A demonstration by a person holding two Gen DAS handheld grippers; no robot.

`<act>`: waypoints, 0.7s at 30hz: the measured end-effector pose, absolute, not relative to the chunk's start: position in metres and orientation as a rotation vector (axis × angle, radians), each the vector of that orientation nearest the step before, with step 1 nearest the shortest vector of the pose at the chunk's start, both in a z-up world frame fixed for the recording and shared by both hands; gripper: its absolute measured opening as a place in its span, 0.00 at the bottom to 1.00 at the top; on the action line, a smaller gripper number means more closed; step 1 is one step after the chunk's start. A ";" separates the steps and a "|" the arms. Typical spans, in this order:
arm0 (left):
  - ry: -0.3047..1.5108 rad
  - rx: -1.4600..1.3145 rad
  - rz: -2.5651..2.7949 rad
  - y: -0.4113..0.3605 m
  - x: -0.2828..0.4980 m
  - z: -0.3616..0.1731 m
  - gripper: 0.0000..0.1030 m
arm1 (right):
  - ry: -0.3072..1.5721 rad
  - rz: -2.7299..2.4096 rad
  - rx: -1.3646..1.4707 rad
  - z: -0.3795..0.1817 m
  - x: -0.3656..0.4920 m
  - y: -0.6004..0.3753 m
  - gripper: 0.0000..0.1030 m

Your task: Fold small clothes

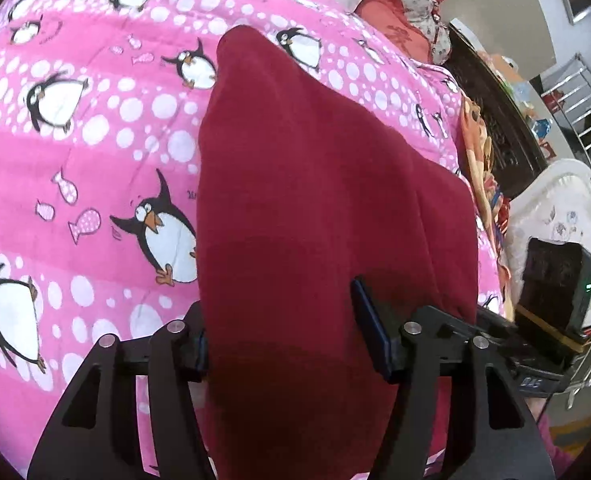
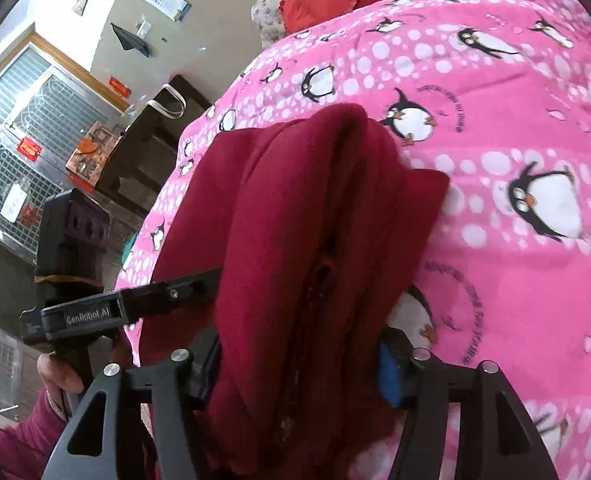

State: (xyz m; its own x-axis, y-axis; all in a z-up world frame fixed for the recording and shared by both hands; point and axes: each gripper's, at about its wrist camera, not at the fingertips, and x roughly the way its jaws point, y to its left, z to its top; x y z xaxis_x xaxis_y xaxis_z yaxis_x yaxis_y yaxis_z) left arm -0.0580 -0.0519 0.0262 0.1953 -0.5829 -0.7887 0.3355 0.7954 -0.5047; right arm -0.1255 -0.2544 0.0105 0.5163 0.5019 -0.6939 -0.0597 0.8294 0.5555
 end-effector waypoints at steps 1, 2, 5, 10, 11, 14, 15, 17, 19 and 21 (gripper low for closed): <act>1.207 -0.225 -0.647 -0.051 -0.059 0.028 0.59 | 0.980 0.345 0.484 0.017 -0.129 -0.255 0.57; 1.198 -0.201 -0.629 -0.053 -0.061 0.030 0.60 | 0.978 0.337 0.464 0.023 -0.130 -0.256 0.57; 1.174 -0.152 -0.584 -0.057 -0.063 0.038 0.62 | 0.907 0.310 0.356 0.049 -0.144 -0.256 0.55; 1.095 -0.062 -0.494 -0.060 -0.072 0.055 0.62 | 0.793 0.358 0.237 0.087 -0.147 -0.239 0.46; 1.069 -0.037 -0.474 -0.059 -0.074 0.058 0.62 | 0.798 0.385 0.228 0.087 -0.145 -0.233 0.46; 1.004 0.023 -0.425 -0.056 -0.079 0.067 0.62 | 0.850 0.401 0.135 0.069 -0.140 -0.213 0.46; 0.995 0.028 -0.417 -0.054 -0.080 0.070 0.62 | 0.882 0.387 0.104 0.058 -0.136 -0.208 0.46; 0.986 0.022 -0.400 -0.050 -0.081 0.073 0.62 | 0.917 0.345 0.066 0.039 -0.130 -0.204 0.46; 0.981 0.015 -0.380 -0.049 -0.082 0.076 0.62 | 0.906 0.330 0.046 0.032 -0.131 -0.202 0.46; 0.975 0.013 -0.368 -0.047 -0.086 0.079 0.62 | 0.901 0.326 0.038 0.037 -0.132 -0.200 0.46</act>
State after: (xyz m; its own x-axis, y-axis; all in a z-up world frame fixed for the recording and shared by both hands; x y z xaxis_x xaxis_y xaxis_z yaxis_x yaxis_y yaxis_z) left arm -0.0862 -0.0469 0.0791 0.5046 -0.2987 -0.8100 0.3107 0.9382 -0.1525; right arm -0.1317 -0.1998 0.0372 0.5753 0.2939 -0.7633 -0.2620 0.9503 0.1685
